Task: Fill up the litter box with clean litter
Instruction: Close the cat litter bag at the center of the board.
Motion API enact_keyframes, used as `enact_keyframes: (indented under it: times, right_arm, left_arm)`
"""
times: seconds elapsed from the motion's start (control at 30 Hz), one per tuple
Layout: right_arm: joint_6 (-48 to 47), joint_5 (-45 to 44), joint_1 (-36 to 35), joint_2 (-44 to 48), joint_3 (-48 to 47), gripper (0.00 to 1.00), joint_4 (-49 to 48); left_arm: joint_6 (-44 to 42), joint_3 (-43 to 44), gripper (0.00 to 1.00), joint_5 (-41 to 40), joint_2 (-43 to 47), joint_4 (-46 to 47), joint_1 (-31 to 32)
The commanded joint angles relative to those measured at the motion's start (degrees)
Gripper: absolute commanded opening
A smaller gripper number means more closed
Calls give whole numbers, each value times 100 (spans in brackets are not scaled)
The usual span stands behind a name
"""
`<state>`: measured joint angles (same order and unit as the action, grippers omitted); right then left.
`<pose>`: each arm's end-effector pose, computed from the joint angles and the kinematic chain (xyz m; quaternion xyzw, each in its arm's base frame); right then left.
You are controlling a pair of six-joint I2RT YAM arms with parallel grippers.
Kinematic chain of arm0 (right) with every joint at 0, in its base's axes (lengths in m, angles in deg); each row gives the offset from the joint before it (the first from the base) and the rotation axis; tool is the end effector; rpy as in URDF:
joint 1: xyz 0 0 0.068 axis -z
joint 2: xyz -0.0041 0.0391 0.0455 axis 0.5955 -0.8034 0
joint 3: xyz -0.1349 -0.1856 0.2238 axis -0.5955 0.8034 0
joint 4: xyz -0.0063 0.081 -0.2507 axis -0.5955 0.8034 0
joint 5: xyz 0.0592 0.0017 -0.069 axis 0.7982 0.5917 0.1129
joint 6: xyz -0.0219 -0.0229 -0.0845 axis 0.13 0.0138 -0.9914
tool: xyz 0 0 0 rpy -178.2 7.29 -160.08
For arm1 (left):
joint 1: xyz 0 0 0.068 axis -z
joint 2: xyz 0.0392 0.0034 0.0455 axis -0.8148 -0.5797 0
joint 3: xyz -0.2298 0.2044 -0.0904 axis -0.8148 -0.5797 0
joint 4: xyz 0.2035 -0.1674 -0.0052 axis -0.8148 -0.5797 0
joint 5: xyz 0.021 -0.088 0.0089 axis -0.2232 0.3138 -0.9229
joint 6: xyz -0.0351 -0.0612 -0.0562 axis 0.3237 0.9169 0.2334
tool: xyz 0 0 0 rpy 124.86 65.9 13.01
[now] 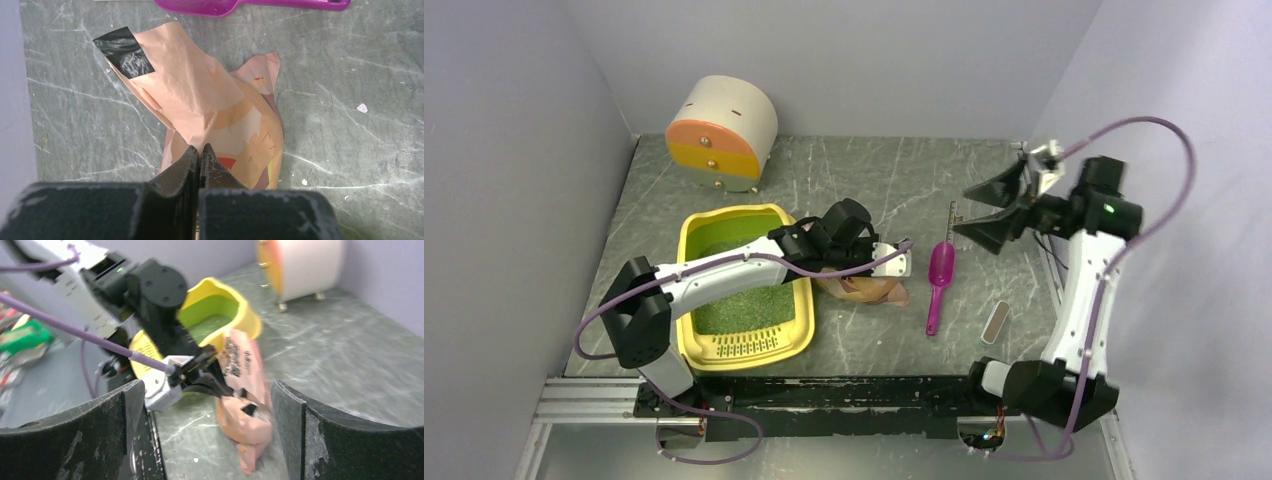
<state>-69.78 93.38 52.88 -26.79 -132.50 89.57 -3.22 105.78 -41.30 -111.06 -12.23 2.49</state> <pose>0.1990 0.0257 0.4524 -0.3514 0.6164 0.4878 0.5085 0.2113 -0.3553 0.2985 0.7123 0.5556 -0.1450 0.4036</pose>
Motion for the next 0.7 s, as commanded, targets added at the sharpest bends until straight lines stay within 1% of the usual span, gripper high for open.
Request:
enact_keyframes:
  times: [0.0, 0.03, 0.07, 0.1, 0.13, 0.17, 0.2, 0.23, 0.3, 0.33, 0.4, 0.43, 0.5, 0.53, 0.57, 0.6, 0.63, 0.67]
  right_arm:
    - [1846, 153, 1325, 386, -55, 100, -808]
    - [2857, 61, 1434, 526, 152, 100, -1568]
    - [3422, -56, 1469, 629, 281, 100, -2042]
    - [3973, -556, 1478, 773, 401, 100, -2549]
    - [5172, -1620, 1465, 1056, 702, 100, -3481]
    - [6292, -3226, 1465, 1427, 1055, 100, -4233]
    - [6790, -4719, 1463, 1808, 1295, 100, -4519]
    - [6885, -5476, 1465, 2065, 1381, 100, -4657]
    - [6817, -5280, 1463, 2423, 1293, 100, -4897]
    - [6991, -5211, 1467, 2596, 1340, 100, -5162]
    - [7457, -4840, 1462, 2978, 1985, 100, -6128]
    - [7524, -4415, 1467, 3112, 2378, 100, -6524]
    - [7391, -3583, 1467, 3304, 3080, 100, -7338]
    - [7255, -3322, 1462, 3379, 3432, 100, -7686]
    - [7129, -3354, 1460, 3454, 3697, 100, -7794]
    - [6841, -3640, 1454, 3535, 3808, 100, -7543]
    - [6505, -3849, 1454, 3639, 3858, 100, -7394]
    - [6006, -3769, 1456, 3768, 3964, 100, -7382]
  left_arm:
    - [112, -156, 5, 8, 379, 352, -35]
    - [127, -169, 5, 5, 402, 364, -32]
    - [139, -191, 5, -27, 418, 366, -36]
    - [154, -221, 5, -65, 450, 400, -37]
    - [163, -266, 5, -83, 477, 459, -35]
    - [170, -315, 5, -76, 491, 527, -33]
    - [181, -355, 5, -63, 497, 585, -35]
    - [213, -361, 5, -38, 494, 604, -34]
    - [249, -350, 5, -17, 490, 573, -31]
    - [253, -347, 5, -13, 501, 551, -31]
    - [247, -345, 5, 31, 539, 546, -35]
    - [264, -327, 5, 64, 537, 509, -35]
    - [288, -246, 5, 144, 522, 393, -47]
    - [300, -226, 5, 184, 510, 327, -53]
    - [320, -203, 5, 238, 495, 288, -67]
    - [332, -191, 5, 315, 483, 246, -71]
    - [346, -175, 5, 362, 469, 197, -86]
    - [350, -152, 5, 401, 457, 136, -89]
